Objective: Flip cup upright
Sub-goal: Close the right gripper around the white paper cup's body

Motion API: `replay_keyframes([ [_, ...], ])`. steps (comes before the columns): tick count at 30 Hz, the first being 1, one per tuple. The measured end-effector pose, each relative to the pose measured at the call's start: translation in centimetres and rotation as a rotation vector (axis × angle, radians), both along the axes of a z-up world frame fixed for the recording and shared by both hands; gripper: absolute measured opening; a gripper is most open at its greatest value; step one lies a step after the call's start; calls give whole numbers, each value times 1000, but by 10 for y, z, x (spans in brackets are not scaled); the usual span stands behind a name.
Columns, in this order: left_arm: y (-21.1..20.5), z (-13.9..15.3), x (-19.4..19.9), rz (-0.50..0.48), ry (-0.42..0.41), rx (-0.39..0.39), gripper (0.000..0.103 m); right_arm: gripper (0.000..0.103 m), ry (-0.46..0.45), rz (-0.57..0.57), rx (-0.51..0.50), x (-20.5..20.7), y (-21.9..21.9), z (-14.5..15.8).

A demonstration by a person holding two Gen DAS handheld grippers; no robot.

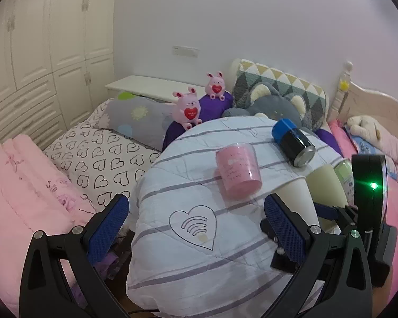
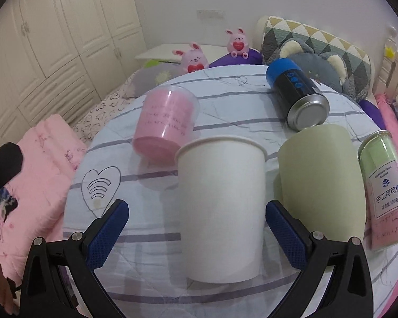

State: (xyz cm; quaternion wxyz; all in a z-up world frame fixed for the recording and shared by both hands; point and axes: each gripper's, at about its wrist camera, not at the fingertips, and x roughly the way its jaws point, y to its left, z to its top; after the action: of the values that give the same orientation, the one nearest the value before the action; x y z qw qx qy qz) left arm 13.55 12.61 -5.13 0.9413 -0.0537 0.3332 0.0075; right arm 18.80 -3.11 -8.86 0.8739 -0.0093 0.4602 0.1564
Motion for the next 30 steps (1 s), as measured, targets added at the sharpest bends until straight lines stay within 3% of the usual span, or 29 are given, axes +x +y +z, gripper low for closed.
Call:
replay_keyframes([
  [3, -4, 1, -2, -10, -2, 8, 103, 66, -12, -32, -35, 0, -1, 2],
  [10, -8, 5, -12, -14, -5, 19, 103, 65, 0, -40, 4, -2, -5, 3],
  [20, -18, 6, -27, -52, 18, 13, 103, 65, -7, -97, 45, -43, -17, 20],
  [30, -40, 2, -38, -102, 64, 25, 103, 66, 28, -136, 61, -63, -29, 3],
])
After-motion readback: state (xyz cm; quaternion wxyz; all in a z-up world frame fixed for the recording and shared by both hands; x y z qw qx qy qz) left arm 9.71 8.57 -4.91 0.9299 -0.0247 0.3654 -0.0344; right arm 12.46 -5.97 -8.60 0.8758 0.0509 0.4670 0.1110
